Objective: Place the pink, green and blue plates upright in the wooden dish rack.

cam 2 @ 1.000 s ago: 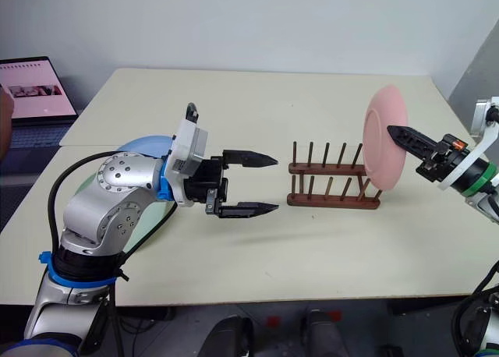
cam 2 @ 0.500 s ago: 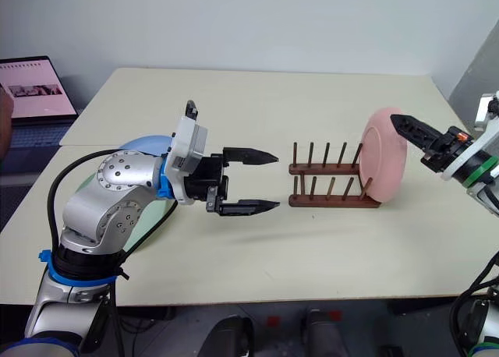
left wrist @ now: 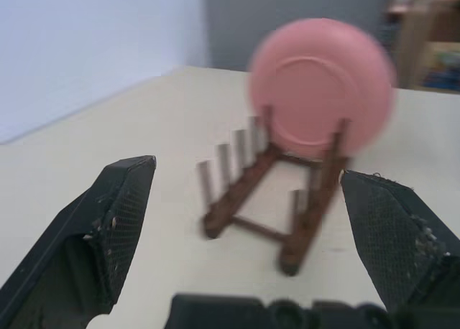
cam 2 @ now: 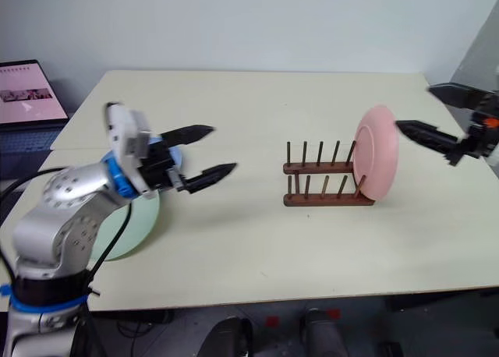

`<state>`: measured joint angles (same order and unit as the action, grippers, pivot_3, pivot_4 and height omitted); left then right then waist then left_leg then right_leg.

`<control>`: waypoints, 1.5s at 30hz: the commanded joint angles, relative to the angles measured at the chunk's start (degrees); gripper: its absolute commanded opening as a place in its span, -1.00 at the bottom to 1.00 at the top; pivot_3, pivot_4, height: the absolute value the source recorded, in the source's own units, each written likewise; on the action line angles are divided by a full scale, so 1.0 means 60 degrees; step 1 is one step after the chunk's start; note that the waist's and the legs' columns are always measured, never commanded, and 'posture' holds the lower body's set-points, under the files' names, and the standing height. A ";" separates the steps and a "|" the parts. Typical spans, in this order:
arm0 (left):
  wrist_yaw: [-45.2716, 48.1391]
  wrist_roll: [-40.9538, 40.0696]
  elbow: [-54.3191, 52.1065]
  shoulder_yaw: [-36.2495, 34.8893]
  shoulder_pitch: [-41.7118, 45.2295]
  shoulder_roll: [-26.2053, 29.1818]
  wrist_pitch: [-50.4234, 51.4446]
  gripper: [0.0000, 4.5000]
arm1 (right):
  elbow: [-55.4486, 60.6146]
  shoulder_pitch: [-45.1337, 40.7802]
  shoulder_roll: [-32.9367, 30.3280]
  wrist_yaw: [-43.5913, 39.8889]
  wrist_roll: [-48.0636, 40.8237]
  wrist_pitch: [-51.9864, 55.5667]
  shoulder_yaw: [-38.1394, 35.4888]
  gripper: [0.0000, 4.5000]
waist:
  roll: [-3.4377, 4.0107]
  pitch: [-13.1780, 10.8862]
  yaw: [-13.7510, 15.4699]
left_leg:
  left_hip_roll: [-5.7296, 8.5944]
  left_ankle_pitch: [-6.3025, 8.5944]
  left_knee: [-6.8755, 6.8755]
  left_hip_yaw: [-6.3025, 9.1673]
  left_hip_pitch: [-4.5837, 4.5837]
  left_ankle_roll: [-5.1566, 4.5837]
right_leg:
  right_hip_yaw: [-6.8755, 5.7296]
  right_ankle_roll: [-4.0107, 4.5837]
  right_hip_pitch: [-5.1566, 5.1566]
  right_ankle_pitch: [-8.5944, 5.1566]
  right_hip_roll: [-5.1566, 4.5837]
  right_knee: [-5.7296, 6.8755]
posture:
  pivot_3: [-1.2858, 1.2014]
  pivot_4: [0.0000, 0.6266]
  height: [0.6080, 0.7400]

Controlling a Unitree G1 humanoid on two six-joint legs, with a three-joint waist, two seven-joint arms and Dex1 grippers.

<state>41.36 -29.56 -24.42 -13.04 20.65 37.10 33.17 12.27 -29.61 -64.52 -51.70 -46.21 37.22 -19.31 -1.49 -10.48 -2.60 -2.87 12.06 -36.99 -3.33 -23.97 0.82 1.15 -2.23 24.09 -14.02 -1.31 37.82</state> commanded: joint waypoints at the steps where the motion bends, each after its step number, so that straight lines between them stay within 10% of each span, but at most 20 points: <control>1: -0.1838 0.0249 -0.0892 -0.1992 -0.1171 -0.0494 0.0083 0.99 | 0.0297 -0.1375 0.0475 -0.1058 0.0212 -0.0642 0.1200 1.00 | -0.0005 -0.0002 -0.0030 | 0.0000 0.0000 0.0001 -0.0003 0.0004 0.0000 | 0.0004 0.0001 -0.0001 0.0001 -0.0001 0.0001 | 0.03 -0.52 0.82; 11: -0.4227 -0.0171 -0.0461 -0.5464 -0.3978 -0.1945 0.0405 0.99 | 0.0473 -0.2483 0.2281 -0.3254 0.1570 -0.1791 0.3995 1.00 | -0.0036 0.0002 0.0247 | -0.0090 0.0005 -0.0003 -0.0018 -0.0023 0.0013 | -0.0029 0.0027 0.0002 0.0000 -0.0006 -0.0022 | 0.03 -0.52 0.82; 30: -0.5355 -0.0934 0.2772 -0.4728 -0.3197 -0.2168 0.1659 0.99 | 0.0814 -0.2513 0.2867 -0.3648 0.2269 -0.1709 0.4196 1.00 | -0.0092 0.0036 0.0412 | -0.0118 0.0005 -0.0003 -0.0034 -0.0006 0.0017 | -0.0048 0.0164 0.0008 0.0018 -0.0001 -0.0011 | 0.03 -0.52 0.82; 45: -0.6104 -0.1395 0.2470 -0.4860 -0.2947 -0.2276 0.2120 -0.31 | 0.1239 -0.2260 0.2724 -0.3305 0.2294 -0.1478 0.3962 1.00 | -0.0093 0.0038 0.0424 | -0.0121 0.0005 -0.0005 -0.0031 0.0000 0.0018 | -0.0051 0.0181 0.0006 0.0011 -0.0035 -0.0004 | 0.03 -0.52 0.82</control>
<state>5.26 -36.59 -7.15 -41.14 3.05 23.45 45.62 18.42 -43.25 -47.50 -71.96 -32.56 28.57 6.57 -2.05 -10.25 -0.06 -3.59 12.09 -37.01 -3.51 -23.97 0.93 0.84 -1.14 24.12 -13.95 -1.54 37.80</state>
